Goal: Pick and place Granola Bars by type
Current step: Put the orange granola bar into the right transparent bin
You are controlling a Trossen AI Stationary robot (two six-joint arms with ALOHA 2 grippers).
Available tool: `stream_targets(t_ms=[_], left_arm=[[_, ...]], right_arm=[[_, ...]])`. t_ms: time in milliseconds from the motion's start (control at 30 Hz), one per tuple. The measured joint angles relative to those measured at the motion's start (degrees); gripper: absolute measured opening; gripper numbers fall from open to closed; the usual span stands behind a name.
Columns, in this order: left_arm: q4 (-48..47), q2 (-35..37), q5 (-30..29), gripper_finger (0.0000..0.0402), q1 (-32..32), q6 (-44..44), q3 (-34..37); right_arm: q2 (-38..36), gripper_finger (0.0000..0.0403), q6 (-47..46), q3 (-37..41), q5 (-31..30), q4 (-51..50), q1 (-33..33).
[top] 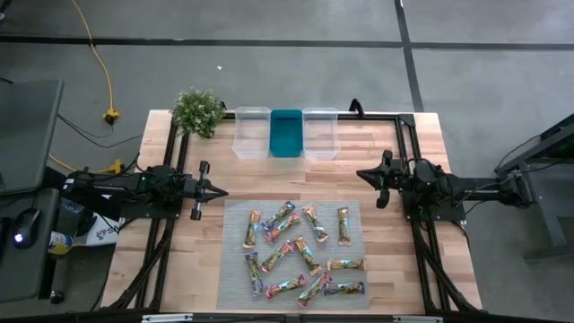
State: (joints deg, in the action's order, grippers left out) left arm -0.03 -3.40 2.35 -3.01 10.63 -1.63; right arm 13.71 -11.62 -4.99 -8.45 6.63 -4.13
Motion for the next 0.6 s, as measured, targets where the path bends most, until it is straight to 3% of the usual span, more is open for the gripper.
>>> stream_targets(t_ms=[300,600], left_arm=[[0.0,0.0,0.0,0.0001,0.0,0.0,0.0],[0.0,0.0,0.0,0.0001,0.0,0.0,0.0]], right_arm=[[9.2,0.0000,3.8,-20.5,-5.3,-22.1,0.0],[24.2,0.0000,-4.8,-45.0,-4.1,-38.5,0.0]])
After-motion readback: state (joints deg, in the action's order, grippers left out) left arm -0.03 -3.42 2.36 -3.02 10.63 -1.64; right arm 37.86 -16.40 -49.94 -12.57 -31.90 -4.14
